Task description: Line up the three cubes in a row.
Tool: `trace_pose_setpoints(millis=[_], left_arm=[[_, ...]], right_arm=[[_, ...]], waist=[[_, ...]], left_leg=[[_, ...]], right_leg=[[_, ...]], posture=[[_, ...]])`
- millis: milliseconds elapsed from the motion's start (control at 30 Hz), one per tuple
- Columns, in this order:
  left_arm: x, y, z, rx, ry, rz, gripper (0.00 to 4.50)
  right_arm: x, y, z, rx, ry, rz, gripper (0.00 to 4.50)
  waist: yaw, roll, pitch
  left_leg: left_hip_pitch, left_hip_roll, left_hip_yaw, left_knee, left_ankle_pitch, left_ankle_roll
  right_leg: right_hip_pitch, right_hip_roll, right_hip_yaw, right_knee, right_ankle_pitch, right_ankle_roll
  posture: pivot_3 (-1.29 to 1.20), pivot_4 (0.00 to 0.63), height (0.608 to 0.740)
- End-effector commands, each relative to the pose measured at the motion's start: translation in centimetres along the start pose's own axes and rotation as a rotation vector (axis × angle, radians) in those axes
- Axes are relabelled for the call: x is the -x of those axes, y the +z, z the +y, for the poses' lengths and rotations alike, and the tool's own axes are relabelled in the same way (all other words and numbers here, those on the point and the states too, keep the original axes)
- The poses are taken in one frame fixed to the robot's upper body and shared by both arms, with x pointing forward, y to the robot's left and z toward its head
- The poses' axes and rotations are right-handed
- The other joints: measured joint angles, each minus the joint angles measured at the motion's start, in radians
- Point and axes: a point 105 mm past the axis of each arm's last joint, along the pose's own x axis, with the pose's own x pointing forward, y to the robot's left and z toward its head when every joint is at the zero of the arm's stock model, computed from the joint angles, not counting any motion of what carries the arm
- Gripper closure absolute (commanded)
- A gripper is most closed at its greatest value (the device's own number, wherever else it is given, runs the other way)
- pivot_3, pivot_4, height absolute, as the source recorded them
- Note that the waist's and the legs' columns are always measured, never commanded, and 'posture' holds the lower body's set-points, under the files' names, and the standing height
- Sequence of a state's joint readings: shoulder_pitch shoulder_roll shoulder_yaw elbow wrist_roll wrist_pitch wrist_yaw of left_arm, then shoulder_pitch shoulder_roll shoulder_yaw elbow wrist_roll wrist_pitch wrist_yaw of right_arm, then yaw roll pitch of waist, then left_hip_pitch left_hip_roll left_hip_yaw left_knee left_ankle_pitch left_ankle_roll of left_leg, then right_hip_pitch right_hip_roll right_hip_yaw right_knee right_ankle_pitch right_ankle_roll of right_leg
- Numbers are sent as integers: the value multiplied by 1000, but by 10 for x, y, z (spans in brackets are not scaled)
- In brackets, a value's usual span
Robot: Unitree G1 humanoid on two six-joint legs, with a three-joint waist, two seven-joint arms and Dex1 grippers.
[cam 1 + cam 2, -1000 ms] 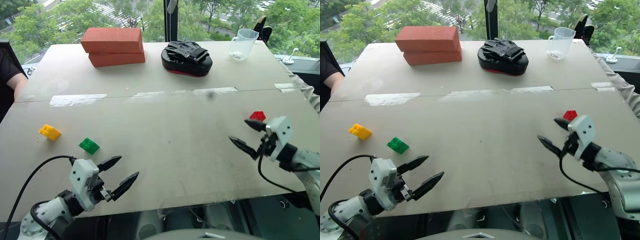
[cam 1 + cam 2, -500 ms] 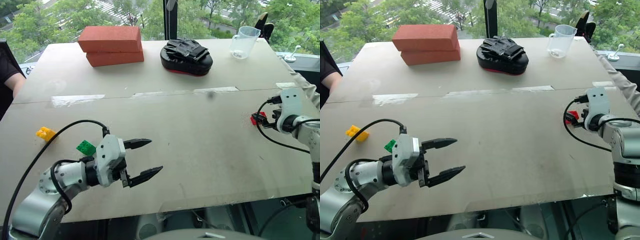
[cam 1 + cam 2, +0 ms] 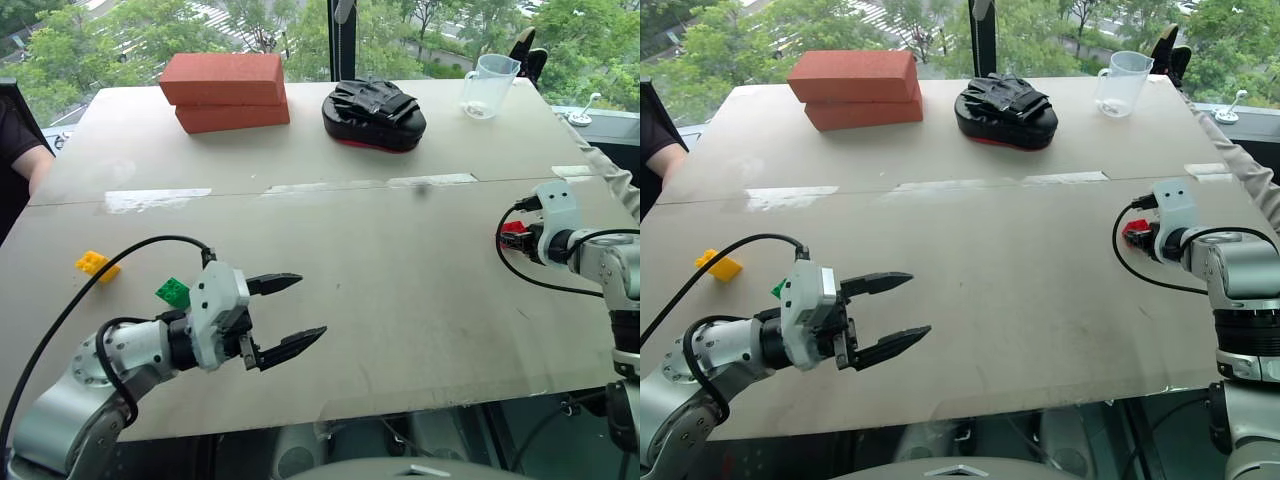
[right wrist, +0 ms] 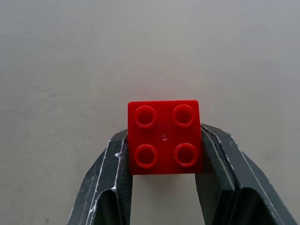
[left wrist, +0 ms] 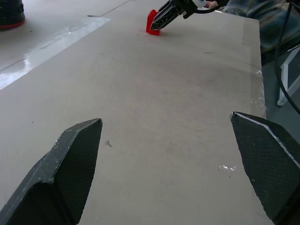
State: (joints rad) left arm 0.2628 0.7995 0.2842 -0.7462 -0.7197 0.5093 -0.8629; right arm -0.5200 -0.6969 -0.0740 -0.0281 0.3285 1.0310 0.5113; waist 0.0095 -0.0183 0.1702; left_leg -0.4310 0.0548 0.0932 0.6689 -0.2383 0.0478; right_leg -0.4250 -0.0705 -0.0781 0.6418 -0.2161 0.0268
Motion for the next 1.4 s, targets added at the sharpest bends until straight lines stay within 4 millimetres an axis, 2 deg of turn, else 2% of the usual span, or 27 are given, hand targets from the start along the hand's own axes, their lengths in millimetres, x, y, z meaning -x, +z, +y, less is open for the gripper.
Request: trace_pose_setpoints(millis=[33, 133, 200, 267, 333, 467, 600, 833, 1200, 1267, 1400], left_arm=[[5, 11, -4, -2, 6, -35, 0], [10, 10, -2, 7, 26, -34, 0], [16, 4, -5, 18, 35, -20, 0], [20, 2, -6, 22, 42, -10, 0], [23, 1, -7, 19, 48, 0, 0], [28, 3, -5, 23, 69, 6, 0], [31, 4, -8, 29, 71, 19, 0], [33, 2, -9, 38, 90, 30, 0], [37, -1, -8, 47, 106, 35, 0], [38, -1, -10, 49, 108, 36, 0], [43, -6, -10, 52, 135, 51, 0]], right_arm=[[14, 46, 63, 200, 369, -272, 3204], [15, 49, 96, 337, 564, -337, 3204], [4, 39, 130, 480, 776, -303, 3204], [-12, 27, 145, 632, 878, -223, 3204], [-23, 22, 147, 727, 915, -166, 3204], [-34, 30, 155, 802, 977, -101, 3204], [-40, 43, 166, 837, 1004, -88, 3204], [-54, 42, 171, 862, 973, -18, 3204], [-59, 39, 177, 905, 976, 12, 3204], [-59, 39, 178, 910, 973, 15, 2162], [-57, 45, 182, 903, 976, -14, 349]], waist=[[-4, 0, 0], [-7, 0, 0], [-11, 0, 0], [-22, 0, 0], [-22, 0, 0], [-17, 0, 0], [-23, 0, 0], [-22, 0, 0], [-27, 0, 0], [-27, 0, 0], [-26, 0, 0]], left_leg=[[0, 0, 0, 0, 0, 0], [1, 1, -1, 0, 0, 0], [1, 1, -1, 0, 0, 0], [2, 1, 0, 1, 0, 0], [3, 1, 0, 1, 0, 0], [2, 1, -2, 2, 0, 0], [2, 1, -1, 1, 3, -5], [1, 1, 0, 0, 3, -5], [4, 2, 0, 0, 3, -6], [4, 2, 1, 0, 3, -6], [3, 2, 1, 0, 3, -6]], right_leg=[[0, 0, 1, 0, 0, 0], [0, 1, 0, 0, -2, 3], [1, 1, 0, 0, -2, 3], [2, 0, 0, 0, -4, 0], [2, 0, 0, 0, -4, -1], [2, 0, 0, 0, -2, -5], [2, 0, 0, 0, -2, -4], [2, 0, 0, 0, -2, -5], [2, 0, 0, 1, -2, -5], [2, 0, 1, 1, -2, -5], [1, 0, 1, 1, -2, -5]], posture=[[0, 150, 740], [0, 150, 740], [0, 150, 740], [0, 150, 740], [0, 150, 740], [0, 150, 740], [0, 150, 740], [0, 150, 740], [0, 150, 740], [0, 150, 740], [0, 150, 740]])
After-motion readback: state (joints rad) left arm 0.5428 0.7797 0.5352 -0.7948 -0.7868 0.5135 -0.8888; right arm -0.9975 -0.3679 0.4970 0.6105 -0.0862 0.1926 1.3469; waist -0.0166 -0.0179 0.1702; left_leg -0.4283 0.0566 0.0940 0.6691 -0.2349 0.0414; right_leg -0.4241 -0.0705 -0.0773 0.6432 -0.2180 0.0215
